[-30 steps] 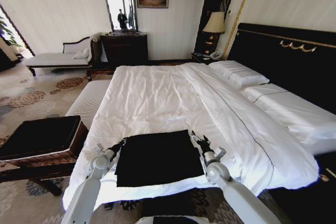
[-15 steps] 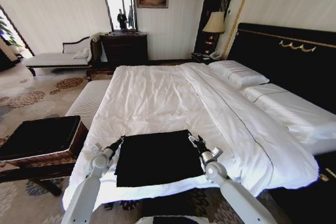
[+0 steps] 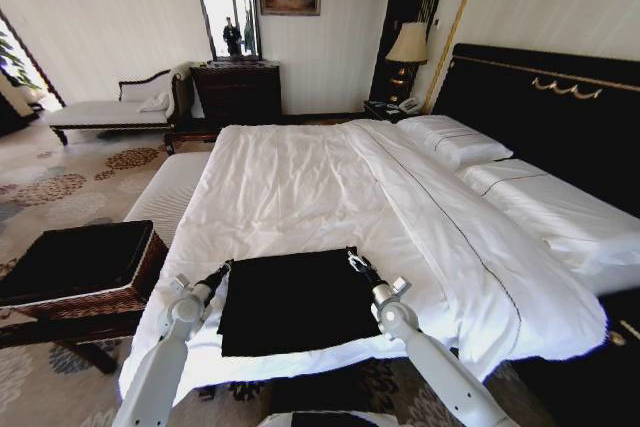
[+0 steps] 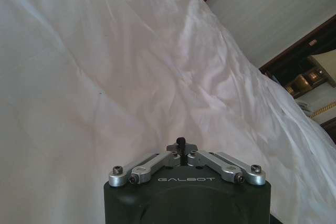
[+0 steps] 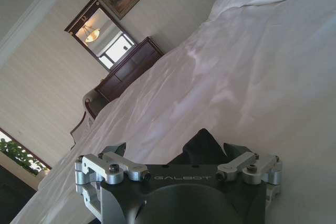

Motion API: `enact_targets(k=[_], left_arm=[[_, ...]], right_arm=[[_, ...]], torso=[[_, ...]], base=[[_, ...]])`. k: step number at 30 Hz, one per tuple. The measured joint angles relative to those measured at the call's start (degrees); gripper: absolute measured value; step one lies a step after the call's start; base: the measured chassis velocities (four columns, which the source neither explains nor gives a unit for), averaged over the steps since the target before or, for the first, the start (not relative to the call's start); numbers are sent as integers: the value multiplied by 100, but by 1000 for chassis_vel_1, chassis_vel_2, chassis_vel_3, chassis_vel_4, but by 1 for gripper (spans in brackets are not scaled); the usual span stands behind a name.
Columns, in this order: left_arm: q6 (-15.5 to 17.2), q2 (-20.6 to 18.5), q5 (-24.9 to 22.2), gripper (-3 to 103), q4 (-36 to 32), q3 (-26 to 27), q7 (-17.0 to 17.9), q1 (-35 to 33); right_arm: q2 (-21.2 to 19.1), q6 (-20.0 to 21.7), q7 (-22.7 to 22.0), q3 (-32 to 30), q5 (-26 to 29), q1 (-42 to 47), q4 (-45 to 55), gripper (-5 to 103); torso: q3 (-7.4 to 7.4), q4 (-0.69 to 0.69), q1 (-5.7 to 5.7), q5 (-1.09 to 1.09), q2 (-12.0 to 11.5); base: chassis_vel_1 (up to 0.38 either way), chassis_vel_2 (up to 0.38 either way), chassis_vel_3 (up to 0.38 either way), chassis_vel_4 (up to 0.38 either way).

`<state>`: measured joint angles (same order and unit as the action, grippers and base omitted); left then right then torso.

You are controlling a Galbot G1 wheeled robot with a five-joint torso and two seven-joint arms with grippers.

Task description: Fold the clothes on the bed and place them into the basket.

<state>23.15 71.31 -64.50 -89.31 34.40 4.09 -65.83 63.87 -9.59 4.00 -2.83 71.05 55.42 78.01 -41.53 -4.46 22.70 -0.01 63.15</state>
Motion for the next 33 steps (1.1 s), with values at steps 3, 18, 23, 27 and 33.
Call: enact_targets(k=[3, 18, 23, 27, 33], left_arm=[[0, 2, 1, 1, -18, 0, 2, -9], [-18, 42, 37, 1, -34, -1, 16, -12], [-27, 61, 55, 1, -35, -3, 16, -12], [-29, 70, 69, 1, -42, -7, 16, -12], [-36, 69, 69, 1, -68, -2, 12, -16]], right_arm=[[34, 52, 39, 51, 45, -107, -96, 100], [-17, 107, 58, 170, -21, -220, -320, 55], [-26, 84, 81, 167, -96, -203, -331, 39], [-8, 29, 79, 161, -188, -202, -371, 23], [0, -19, 113, 137, -213, -199, -353, 2]], torso=[[0, 1, 0, 1, 0], [0, 0, 0, 1, 0], [0, 0, 0, 1, 0], [0, 0, 0, 1, 0], [0, 0, 0, 1, 0]], base=[[0, 0, 0, 0], [0, 0, 0, 0], [0, 0, 0, 0], [0, 0, 0, 0], [0, 0, 0, 0]])
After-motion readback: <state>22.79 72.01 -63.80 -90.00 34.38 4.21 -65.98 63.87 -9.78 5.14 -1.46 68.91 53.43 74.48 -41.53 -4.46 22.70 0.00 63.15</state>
